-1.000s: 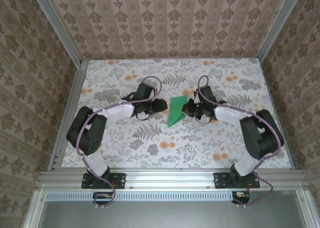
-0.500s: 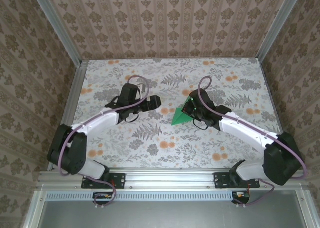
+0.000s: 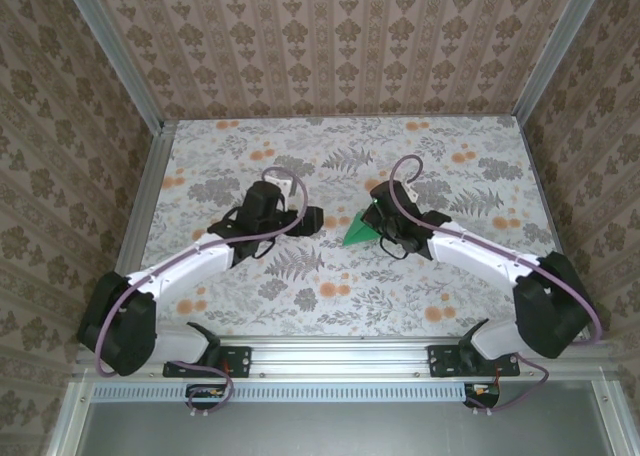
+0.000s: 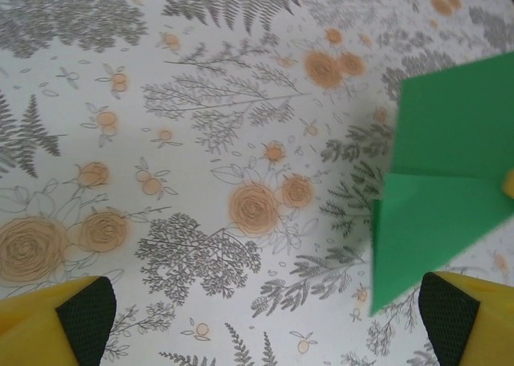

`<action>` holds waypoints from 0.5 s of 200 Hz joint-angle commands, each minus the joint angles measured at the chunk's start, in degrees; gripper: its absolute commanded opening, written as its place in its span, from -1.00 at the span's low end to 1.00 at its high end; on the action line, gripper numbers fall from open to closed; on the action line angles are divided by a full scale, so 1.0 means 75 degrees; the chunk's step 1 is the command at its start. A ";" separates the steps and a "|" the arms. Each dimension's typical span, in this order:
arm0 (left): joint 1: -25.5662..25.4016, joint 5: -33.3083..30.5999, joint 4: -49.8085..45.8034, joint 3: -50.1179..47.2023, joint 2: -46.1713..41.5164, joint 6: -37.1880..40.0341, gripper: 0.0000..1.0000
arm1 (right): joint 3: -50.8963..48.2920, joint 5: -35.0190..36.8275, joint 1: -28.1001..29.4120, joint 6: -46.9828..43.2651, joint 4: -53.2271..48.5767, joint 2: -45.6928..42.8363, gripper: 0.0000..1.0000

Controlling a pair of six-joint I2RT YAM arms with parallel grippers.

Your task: Fold a paper plane with a square sheet of paper (pick it up from the middle)

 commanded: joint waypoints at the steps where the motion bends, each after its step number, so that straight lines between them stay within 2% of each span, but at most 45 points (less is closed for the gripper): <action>1: -0.0311 -0.0473 -0.0159 0.0301 0.0225 0.0694 1.00 | -0.0365 -0.0674 -0.0159 0.0574 0.0879 0.0447 -1.00; 27: -0.0475 -0.0212 -0.0468 0.0660 0.0621 0.0742 1.00 | -0.0730 -0.1166 -0.0307 0.0972 0.1629 0.0784 -1.00; 64: -0.0944 -0.0337 0.0593 0.0422 0.1246 0.1049 0.99 | -0.0963 -0.1379 -0.0398 0.1183 0.1627 0.0758 -1.00; 100: -0.1639 -0.0349 0.1866 -0.0021 0.1718 0.1909 0.79 | -0.1119 -0.1566 -0.0483 0.1369 0.1490 0.0608 -1.00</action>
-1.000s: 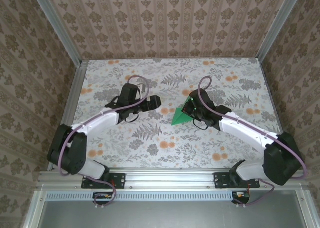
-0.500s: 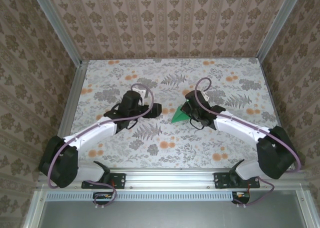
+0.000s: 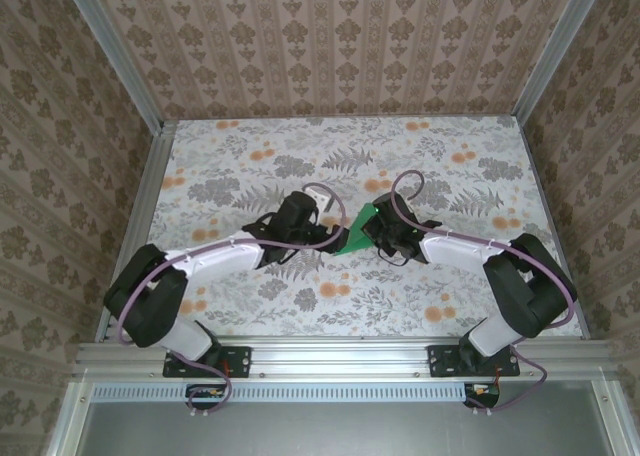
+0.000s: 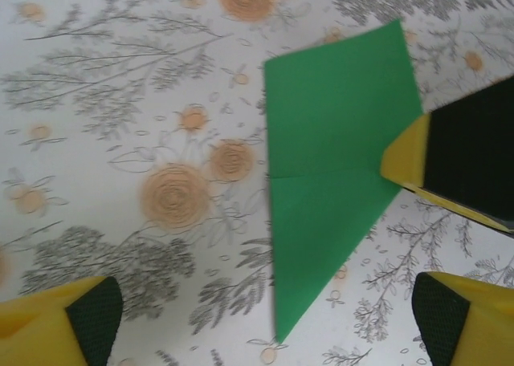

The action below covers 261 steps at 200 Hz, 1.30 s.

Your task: Fold a paper plane with a square sheet of paper (pick it up from the middle)

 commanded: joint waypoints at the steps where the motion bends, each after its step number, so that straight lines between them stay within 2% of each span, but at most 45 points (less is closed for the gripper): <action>1: -0.0375 -0.0039 0.1138 -0.0332 0.0218 0.0909 0.78 | -0.0174 -0.0299 -0.0093 0.0319 0.0083 -0.0208 -1.00; 36: -0.0469 0.0185 0.2332 -0.0738 0.0688 0.1073 0.57 | -0.0205 -0.0576 -0.0215 0.0476 0.0092 -0.0240 -1.00; 62: -0.0524 0.0205 0.2687 -0.0758 0.1015 0.1354 0.39 | -0.0182 -0.0780 -0.0298 0.0623 0.0029 -0.0289 -1.00; 95: -0.0674 0.0150 0.3246 -0.0783 0.1345 0.1941 0.33 | -0.0114 -0.0991 -0.0399 0.0757 -0.0098 -0.0438 -1.00; 125: -0.0753 0.0189 0.3117 -0.0497 0.1763 0.2213 0.25 | -0.0065 -0.1132 -0.0485 0.0783 -0.0186 -0.0567 -1.00; 153: -0.0807 0.0068 0.3510 -0.0486 0.1971 0.2294 0.22 | -0.0076 -0.1193 -0.0521 0.0783 -0.0244 -0.0617 -1.00; 213: -0.0810 -0.0007 0.3953 -0.0441 0.2225 0.2488 0.01 | -0.0065 -0.1438 -0.0556 0.0865 -0.0163 -0.0461 -1.00; 261: -0.0791 0.0145 0.4070 -0.0450 0.2336 0.2500 -0.23 | -0.0041 -0.1737 -0.0581 0.0909 0.0041 -0.0214 -1.00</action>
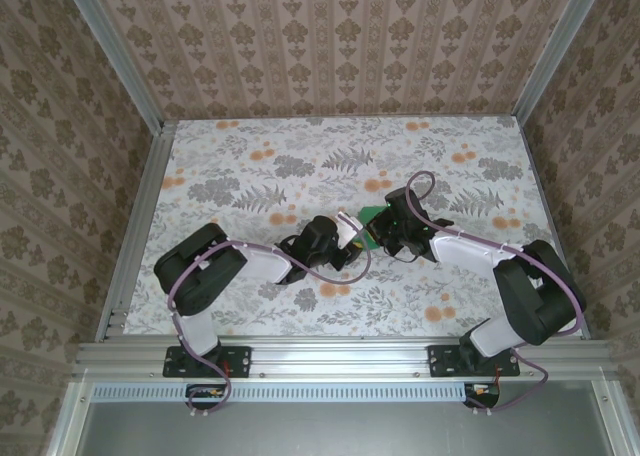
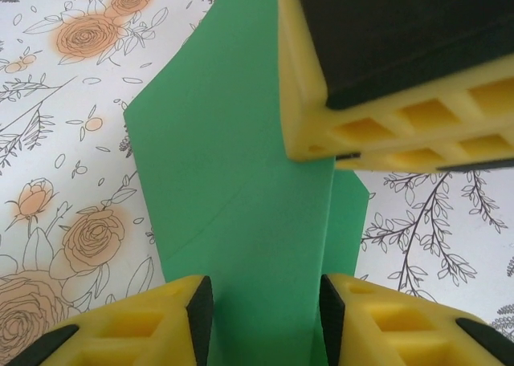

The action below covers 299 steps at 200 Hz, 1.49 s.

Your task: Fold a paper plane with a square sheet of paper (pick it up from the middle)

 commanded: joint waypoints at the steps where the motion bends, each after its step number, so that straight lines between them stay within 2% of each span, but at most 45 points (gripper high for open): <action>1: -0.0026 0.0106 0.0244 0.0183 0.0133 0.0146 -0.24 | 0.0090 -0.0324 -0.0047 0.0185 0.0071 0.0179 -1.00; 30: -0.0014 0.0133 0.0279 0.0138 0.0177 0.0107 -0.52 | 0.0044 -0.0425 -0.0098 0.0209 0.0128 0.0200 -1.00; 56: 0.0023 0.0151 0.0337 0.0075 0.0203 -0.0019 -0.71 | 0.0032 -0.0514 -0.0247 0.0017 0.0112 0.0023 -0.63; 90: 0.0100 0.0351 0.0312 0.0047 0.0203 -0.0291 -0.74 | -0.0247 -0.0570 -0.0552 -0.0650 0.0457 -0.0583 -0.10; 125: 0.0251 0.0644 0.0349 -0.0010 0.0262 -0.0913 -0.75 | -0.0590 -0.0884 -0.0766 -0.1671 0.0863 -0.0766 0.07; 154: 0.0347 0.0890 0.0512 -0.0120 0.0262 -0.1529 -0.76 | -0.0707 -0.1417 -0.0820 -0.2302 0.1073 -0.0636 0.08; 209: 0.0558 0.1046 0.0536 -0.0151 0.0401 -0.2366 -0.77 | -0.0573 -0.1737 -0.0826 -0.2503 0.1237 0.0130 -0.08; 299: 0.0714 0.1553 0.0146 0.0097 0.0537 -0.2793 -0.77 | 0.0019 -0.1968 -0.0831 -0.3059 0.1115 0.1098 -0.14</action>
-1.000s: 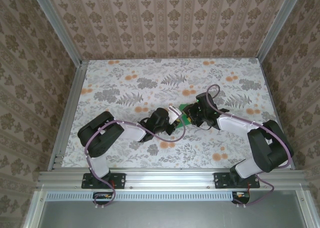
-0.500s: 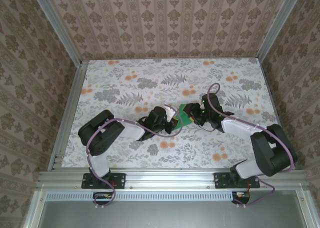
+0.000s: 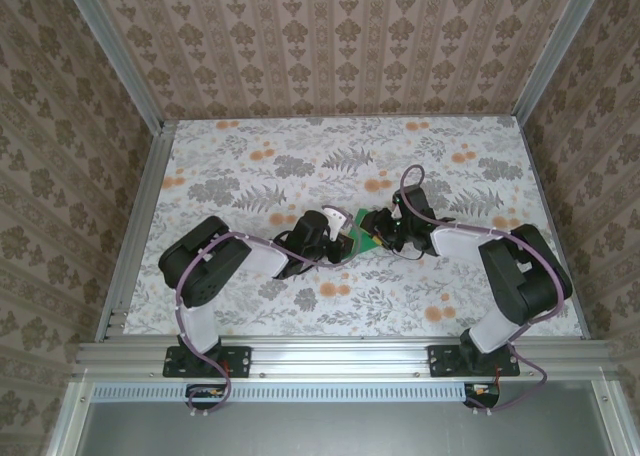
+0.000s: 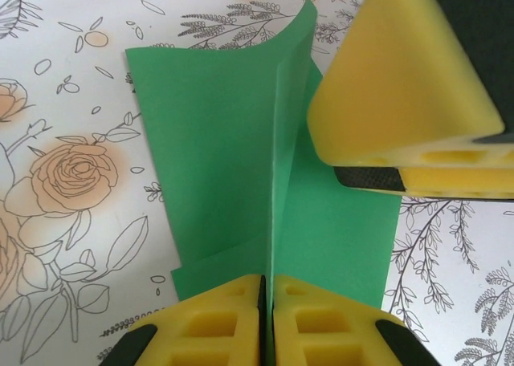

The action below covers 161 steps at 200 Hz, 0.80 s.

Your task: Fold a paper plane with a square sheet of paper (pick it up from the middle)

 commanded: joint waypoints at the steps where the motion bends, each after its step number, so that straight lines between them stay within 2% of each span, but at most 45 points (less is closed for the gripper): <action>1: 0.0052 0.0230 -0.0207 0.0158 0.0147 -0.0284 -0.77 | 0.0180 -0.0138 -0.0033 -0.0261 -0.0033 0.0200 -0.14; 51: 0.0071 0.0366 -0.0548 0.0287 0.0097 -0.0455 -0.70 | 0.0192 -0.0135 -0.0033 -0.0280 -0.0001 0.0465 -0.15; 88: 0.0115 0.0553 -0.1422 0.0557 -0.0139 -0.0654 -0.43 | 0.0147 -0.0091 -0.0039 -0.0341 0.0034 0.0545 -0.12; 105: 0.0121 0.0602 -0.1897 0.0663 -0.0358 -0.0679 -0.36 | 0.0116 -0.0077 -0.0045 -0.0353 0.0073 0.0591 -0.11; 161: 0.0134 0.0704 -0.2931 0.0672 -0.1076 -0.0472 -0.29 | 0.0063 -0.0092 -0.0045 -0.0367 0.0115 0.0601 -0.09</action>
